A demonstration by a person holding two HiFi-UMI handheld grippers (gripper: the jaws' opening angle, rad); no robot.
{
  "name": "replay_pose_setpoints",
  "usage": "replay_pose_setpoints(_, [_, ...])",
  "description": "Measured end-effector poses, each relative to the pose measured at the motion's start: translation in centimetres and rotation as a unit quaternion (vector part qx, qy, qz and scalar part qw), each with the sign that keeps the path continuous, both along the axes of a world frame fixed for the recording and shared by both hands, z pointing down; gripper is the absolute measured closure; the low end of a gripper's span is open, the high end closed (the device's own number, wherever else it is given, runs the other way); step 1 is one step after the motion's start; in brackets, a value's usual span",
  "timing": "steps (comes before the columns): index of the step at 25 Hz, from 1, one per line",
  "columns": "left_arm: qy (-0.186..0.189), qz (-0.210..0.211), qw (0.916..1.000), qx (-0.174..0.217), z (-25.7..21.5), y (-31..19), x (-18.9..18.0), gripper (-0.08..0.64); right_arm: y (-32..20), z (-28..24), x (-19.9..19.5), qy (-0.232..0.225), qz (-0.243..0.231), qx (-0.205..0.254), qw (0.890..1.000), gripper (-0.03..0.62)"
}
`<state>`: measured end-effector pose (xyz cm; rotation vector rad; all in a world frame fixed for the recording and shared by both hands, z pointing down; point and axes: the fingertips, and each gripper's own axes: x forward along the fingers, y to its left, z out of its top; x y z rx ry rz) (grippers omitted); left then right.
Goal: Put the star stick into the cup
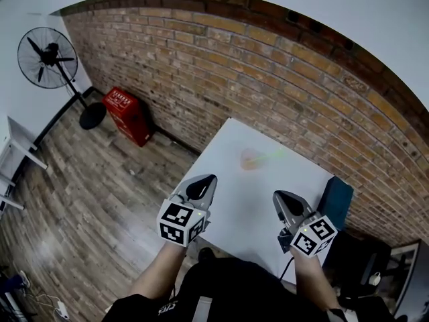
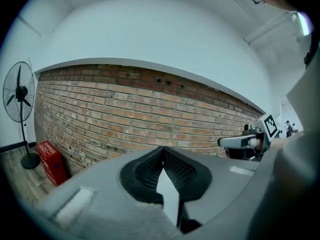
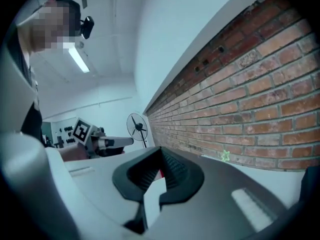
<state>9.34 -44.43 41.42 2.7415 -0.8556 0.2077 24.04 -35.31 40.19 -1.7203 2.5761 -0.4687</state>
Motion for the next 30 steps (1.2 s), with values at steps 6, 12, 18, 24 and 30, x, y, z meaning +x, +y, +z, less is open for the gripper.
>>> replay_pose_setpoints(6, [-0.011, -0.018, 0.9998, 0.002, -0.3, -0.5, 1.8, 0.553, 1.5, -3.3, 0.7, -0.008, -0.019, 0.052, 0.998, 0.594])
replay_pose_setpoints(12, [-0.011, -0.034, 0.9992, 0.019, -1.9, -0.9, 2.8, 0.554, 1.1, -3.9, 3.0, 0.007, -0.006, 0.064, 0.998, 0.594])
replay_pose_setpoints(18, [-0.011, -0.045, 0.9984, 0.033, -2.9, -0.8, 2.9, 0.554, 1.1, -4.0, 5.3, 0.025, 0.01, 0.067, 0.997, 0.594])
replay_pose_setpoints(24, [-0.018, -0.047, 0.9985, 0.022, -1.9, 0.3, 2.9, 0.554, 2.0, -2.9, 5.7, 0.013, 0.014, 0.055, 0.998, 0.594])
replay_pose_setpoints(30, [-0.025, -0.045, 0.9985, 0.017, -1.2, 0.9, 3.1, 0.554, 2.5, -2.0, 6.0, 0.008, 0.012, 0.043, 0.999, 0.594])
